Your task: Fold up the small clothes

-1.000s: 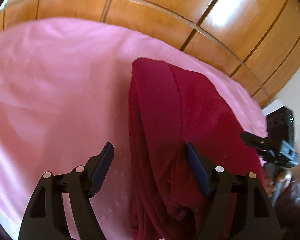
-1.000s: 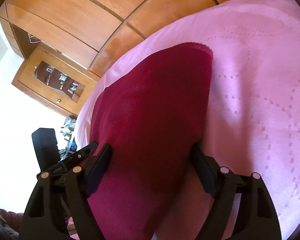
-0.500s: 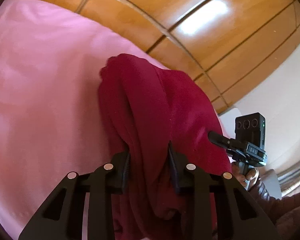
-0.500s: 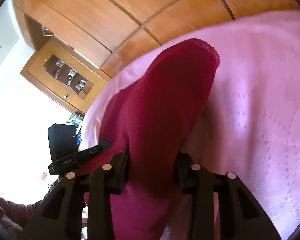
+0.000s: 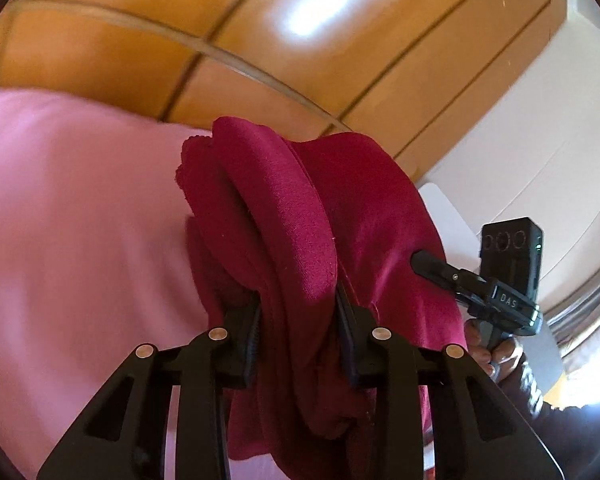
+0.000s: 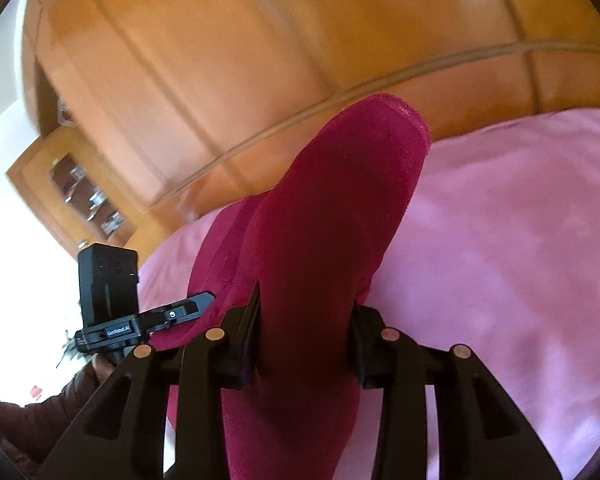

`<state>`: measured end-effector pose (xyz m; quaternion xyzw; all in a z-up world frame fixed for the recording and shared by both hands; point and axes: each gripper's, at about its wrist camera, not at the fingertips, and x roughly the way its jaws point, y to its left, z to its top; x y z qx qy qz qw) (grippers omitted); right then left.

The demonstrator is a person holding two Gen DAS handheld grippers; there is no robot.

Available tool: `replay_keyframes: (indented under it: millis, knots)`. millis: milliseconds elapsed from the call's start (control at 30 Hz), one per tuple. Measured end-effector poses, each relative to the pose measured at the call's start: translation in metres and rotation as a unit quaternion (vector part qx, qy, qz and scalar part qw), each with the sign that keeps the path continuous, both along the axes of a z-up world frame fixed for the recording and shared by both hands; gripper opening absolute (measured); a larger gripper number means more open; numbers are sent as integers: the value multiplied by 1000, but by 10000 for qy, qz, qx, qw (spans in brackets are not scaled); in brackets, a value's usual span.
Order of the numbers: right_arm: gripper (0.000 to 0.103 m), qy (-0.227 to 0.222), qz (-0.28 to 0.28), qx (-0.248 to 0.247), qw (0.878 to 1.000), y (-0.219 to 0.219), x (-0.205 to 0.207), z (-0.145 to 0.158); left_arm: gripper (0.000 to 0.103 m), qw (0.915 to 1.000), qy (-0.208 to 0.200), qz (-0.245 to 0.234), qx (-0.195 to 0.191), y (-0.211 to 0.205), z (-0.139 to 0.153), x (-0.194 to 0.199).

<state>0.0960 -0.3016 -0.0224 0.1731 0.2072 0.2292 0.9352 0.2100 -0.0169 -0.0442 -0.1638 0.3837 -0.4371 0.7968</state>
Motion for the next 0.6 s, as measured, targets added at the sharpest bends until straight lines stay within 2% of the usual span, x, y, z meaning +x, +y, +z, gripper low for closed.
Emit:
replay_keyframes:
  millis: [167, 233, 300, 333, 367, 467, 500, 600]
  knots:
    - [35, 141, -719, -168, 9972, -47, 32, -9, 31, 9992, -81, -218, 328, -74, 1, 44]
    - [36, 402, -963, -299, 9941, -59, 48, -28, 31, 9959, -137, -235, 859, -105, -14, 59]
    - [40, 932, -1255, -516, 9864, -67, 69, -60, 33, 9901, 115, -233, 1379, -123, -40, 75]
    - [45, 1010, -1293, -516, 9851, -69, 72, -70, 43, 9862, 110, -185, 1639, -129, -50, 79]
    - [47, 947, -1317, -351, 9861, -74, 72, -78, 53, 9865, 131, -109, 1630, -131, -59, 84]
    - [61, 972, -1383, -126, 9855, -81, 64, -82, 61, 9892, 300, 1, 1433, -123, -62, 92]
    - [70, 950, -1484, -255, 9840, -78, 59, -79, 62, 9880, 216, 40, 1528, -123, -59, 90]
    - [71, 714, -1732, -726, 9796, -69, 38, -64, 63, 9858, 35, 272, 1654, -117, -43, 78]
